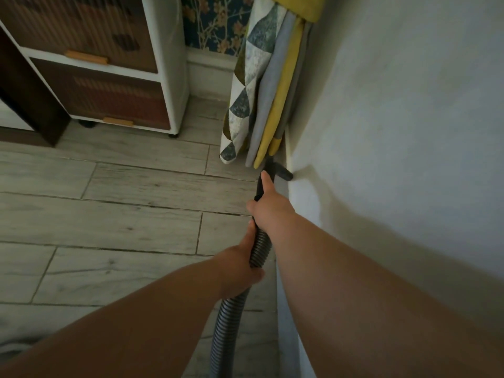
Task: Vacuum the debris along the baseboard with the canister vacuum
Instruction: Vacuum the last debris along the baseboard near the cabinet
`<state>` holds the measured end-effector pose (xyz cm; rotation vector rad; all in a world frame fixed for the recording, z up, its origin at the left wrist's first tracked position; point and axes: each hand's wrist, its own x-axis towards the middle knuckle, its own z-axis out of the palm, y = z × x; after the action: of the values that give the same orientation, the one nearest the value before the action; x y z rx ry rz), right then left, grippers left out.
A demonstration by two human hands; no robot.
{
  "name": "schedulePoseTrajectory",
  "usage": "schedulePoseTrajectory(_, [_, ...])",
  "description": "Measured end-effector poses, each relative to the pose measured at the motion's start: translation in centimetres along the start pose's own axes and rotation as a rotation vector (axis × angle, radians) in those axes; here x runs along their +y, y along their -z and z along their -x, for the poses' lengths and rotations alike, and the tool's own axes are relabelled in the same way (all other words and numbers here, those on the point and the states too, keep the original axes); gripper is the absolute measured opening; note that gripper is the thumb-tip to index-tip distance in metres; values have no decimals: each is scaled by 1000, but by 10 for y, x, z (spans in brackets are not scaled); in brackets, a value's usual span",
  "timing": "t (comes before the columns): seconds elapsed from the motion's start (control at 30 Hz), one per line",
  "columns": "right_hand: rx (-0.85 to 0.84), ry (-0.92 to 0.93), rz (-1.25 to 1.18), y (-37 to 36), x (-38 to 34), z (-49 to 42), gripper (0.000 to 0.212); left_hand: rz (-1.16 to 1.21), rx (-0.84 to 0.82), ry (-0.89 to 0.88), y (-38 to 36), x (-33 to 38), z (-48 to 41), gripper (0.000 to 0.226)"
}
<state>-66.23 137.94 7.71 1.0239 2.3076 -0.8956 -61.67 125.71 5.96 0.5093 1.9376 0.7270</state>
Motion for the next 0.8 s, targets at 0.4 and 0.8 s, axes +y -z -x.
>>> schedulePoseTrajectory(0.4, [-35, -127, -73, -48, 23, 105, 81, -77, -161, -17, -24, -35, 102, 103])
schedulePoseTrajectory(0.8, [8, -190, -135, -122, 88, 233, 80, -230, -284, -90, -106, -83, 215, 98])
